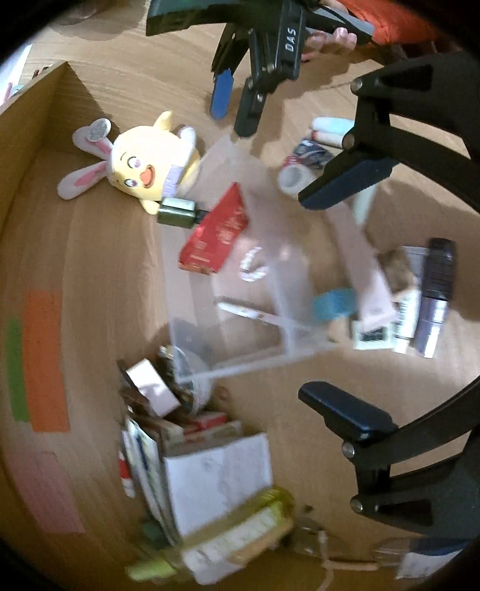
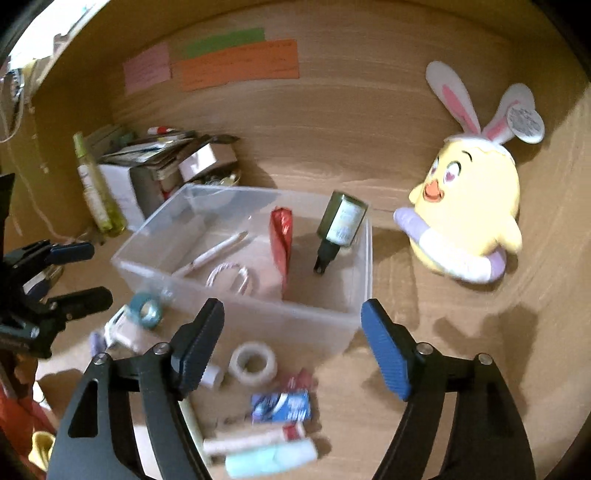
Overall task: Organize objects
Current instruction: 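Lift both open tools out of the bin toward the remaining items, then grasp the black spray bottle with the left tool while the right tool grasps the mint-green cylinder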
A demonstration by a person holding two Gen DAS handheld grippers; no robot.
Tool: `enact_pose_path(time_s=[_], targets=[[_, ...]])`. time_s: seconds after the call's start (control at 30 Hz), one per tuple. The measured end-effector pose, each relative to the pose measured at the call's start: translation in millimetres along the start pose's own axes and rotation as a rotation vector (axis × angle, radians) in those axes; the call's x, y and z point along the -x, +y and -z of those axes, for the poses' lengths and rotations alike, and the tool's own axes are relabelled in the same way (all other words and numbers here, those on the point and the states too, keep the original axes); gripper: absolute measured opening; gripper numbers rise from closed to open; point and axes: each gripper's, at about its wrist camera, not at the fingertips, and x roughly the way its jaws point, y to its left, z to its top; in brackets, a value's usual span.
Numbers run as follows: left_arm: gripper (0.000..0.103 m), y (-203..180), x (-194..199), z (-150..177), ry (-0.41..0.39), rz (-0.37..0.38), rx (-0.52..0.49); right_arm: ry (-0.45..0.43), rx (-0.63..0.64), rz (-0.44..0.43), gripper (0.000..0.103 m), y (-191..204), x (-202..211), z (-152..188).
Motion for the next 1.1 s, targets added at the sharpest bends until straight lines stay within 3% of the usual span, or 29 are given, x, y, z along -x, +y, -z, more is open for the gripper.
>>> enact_pose_path(time_s=[0.4, 0.63, 0.8, 0.9, 1.0, 1.1], targets=[[0.096, -5, 1, 75, 0.091, -0.035, 0.037, 0.075, -0.04, 0.017, 0.075, 9, 10, 76], [0.096, -7, -2, 84, 0.057, -0.134, 0.069, 0.084, -0.141, 0.08, 0.075, 5, 5, 98], [0.087, 5, 1, 95, 0.073, -0.122, 0.096, 0.117, -0.2, 0.06, 0.075, -1, -3, 109], [0.087, 16, 10, 100, 0.077, -0.1, 0.124, 0.112, -0.202, 0.063, 0.074, -4, 1, 112], [0.087, 21, 17, 102, 0.066, -0.125, 0.126, 0.106, -0.219, 0.068, 0.074, -10, 6, 115], [0.087, 23, 15, 101, 0.075, -0.1, 0.155, 0.101, -0.239, 0.073, 0.067, -15, 7, 116]])
